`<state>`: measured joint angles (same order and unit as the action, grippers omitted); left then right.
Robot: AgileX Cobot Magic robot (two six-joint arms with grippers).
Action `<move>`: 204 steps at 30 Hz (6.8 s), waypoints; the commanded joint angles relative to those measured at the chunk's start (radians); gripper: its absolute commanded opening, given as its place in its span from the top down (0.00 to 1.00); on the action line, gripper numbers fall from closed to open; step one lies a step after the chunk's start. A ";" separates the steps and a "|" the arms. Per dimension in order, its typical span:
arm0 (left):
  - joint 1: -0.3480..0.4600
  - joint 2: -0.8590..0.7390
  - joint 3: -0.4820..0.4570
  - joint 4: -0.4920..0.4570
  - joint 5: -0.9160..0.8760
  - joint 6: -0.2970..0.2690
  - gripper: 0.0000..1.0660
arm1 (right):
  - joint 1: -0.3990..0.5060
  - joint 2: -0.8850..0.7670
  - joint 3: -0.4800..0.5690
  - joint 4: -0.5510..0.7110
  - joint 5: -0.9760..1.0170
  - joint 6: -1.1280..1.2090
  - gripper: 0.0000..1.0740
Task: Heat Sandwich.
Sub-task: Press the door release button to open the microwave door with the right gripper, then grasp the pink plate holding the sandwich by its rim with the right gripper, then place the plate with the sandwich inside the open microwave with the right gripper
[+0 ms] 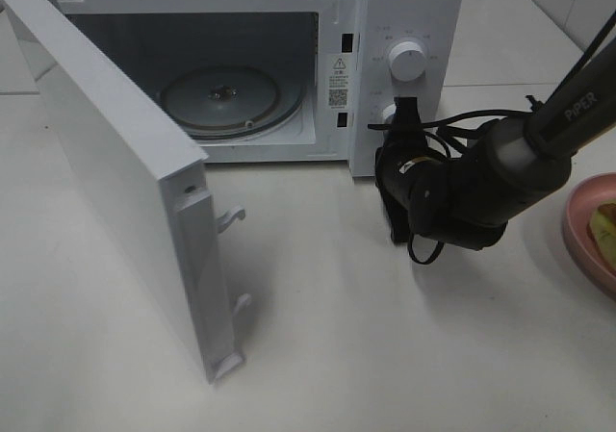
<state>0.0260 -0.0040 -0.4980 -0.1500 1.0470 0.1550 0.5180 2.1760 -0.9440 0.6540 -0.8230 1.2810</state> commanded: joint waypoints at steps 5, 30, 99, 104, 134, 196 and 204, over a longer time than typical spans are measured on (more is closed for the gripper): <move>-0.007 -0.026 0.002 0.000 -0.008 -0.007 0.08 | -0.039 -0.044 -0.023 -0.111 -0.169 -0.007 1.00; -0.007 -0.026 0.002 0.000 -0.008 -0.007 0.08 | -0.039 -0.234 0.172 -0.313 0.253 0.125 1.00; -0.007 -0.026 0.002 0.000 -0.008 -0.005 0.08 | -0.217 -0.752 0.133 -0.758 1.467 -1.249 0.12; -0.007 -0.026 0.002 0.000 -0.008 -0.005 0.08 | -0.315 -0.752 0.133 -0.755 1.477 -1.239 0.13; -0.007 -0.026 0.002 0.000 -0.008 -0.005 0.08 | -0.461 -0.436 0.032 -0.807 1.463 -1.204 0.16; -0.007 -0.026 0.002 0.000 -0.008 -0.005 0.08 | -0.458 -0.317 0.032 -0.982 1.463 -1.093 1.00; -0.007 -0.026 0.002 0.000 -0.008 -0.005 0.08 | -0.410 -0.342 0.032 -1.044 1.504 -1.044 1.00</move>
<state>0.0260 -0.0040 -0.4980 -0.1500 1.0470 0.1550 0.0850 1.8540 -0.9160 -0.3670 0.6520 0.1950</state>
